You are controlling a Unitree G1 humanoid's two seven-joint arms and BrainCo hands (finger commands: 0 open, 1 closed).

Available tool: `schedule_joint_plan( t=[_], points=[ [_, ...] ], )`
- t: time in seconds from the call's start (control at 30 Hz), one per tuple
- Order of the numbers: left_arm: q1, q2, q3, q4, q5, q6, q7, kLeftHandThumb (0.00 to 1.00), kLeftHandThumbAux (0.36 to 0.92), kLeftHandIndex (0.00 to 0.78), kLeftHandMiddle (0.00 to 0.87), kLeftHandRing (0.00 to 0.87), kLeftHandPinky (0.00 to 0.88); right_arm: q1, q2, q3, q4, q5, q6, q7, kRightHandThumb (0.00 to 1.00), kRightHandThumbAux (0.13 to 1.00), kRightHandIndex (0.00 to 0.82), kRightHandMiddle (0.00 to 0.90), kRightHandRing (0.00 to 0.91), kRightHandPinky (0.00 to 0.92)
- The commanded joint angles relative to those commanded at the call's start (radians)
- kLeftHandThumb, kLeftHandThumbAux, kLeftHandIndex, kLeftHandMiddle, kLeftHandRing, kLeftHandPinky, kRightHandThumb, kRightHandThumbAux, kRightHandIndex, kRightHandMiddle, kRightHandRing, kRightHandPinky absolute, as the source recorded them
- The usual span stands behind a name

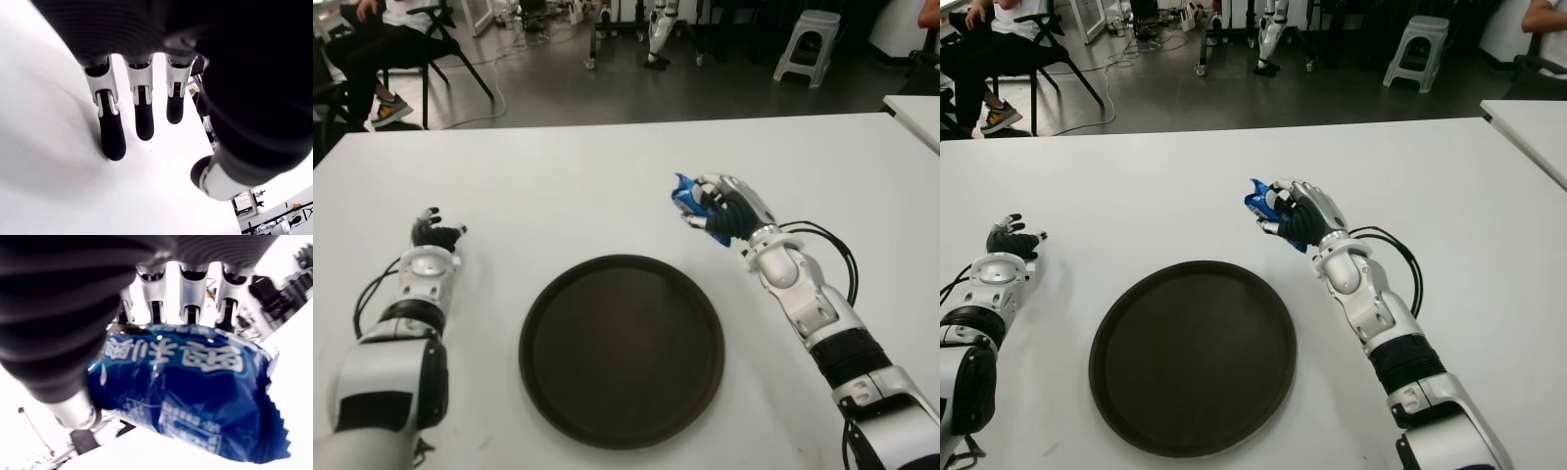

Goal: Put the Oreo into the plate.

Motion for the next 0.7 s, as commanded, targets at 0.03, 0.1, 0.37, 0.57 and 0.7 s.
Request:
schedule_joint_plan(
  t=[0.03, 0.1, 0.37, 0.57, 0.7],
  points=[
    [0.0, 0.0, 0.0, 0.0, 0.0, 0.0, 0.0, 0.297, 0.794, 0.085, 0.138, 0.165, 0.182, 0.001, 0.001, -0.001, -0.005, 0.002, -0.003, 0.004, 0.734, 0.708, 0.443, 0.863, 0.843, 0.832],
    [0.0, 0.0, 0.001, 0.0, -0.001, -0.001, 0.001, 0.296, 0.79, 0.084, 0.139, 0.165, 0.185, 0.003, 0.004, -0.002, -0.014, 0.008, -0.011, 0.014, 0.734, 0.708, 0.443, 0.857, 0.84, 0.83],
    [-0.001, 0.0, -0.001, 0.0, 0.0, 0.003, -0.001, 0.286, 0.775, 0.076, 0.13, 0.157, 0.163, 0.009, 0.02, -0.006, -0.031, 0.046, -0.06, 0.05, 0.73, 0.708, 0.442, 0.854, 0.84, 0.832],
    [-0.004, 0.002, -0.005, 0.001, 0.004, 0.013, 0.0, 0.265, 0.774, 0.069, 0.117, 0.146, 0.15, 0.018, 0.041, 0.002, -0.047, 0.043, -0.067, 0.061, 0.728, 0.709, 0.442, 0.862, 0.848, 0.834],
    [-0.004, 0.003, -0.004, 0.001, 0.003, 0.014, -0.001, 0.257, 0.779, 0.068, 0.115, 0.145, 0.156, 0.025, 0.057, 0.02, -0.055, 0.037, -0.079, 0.07, 0.728, 0.709, 0.442, 0.853, 0.843, 0.835]
  ],
)
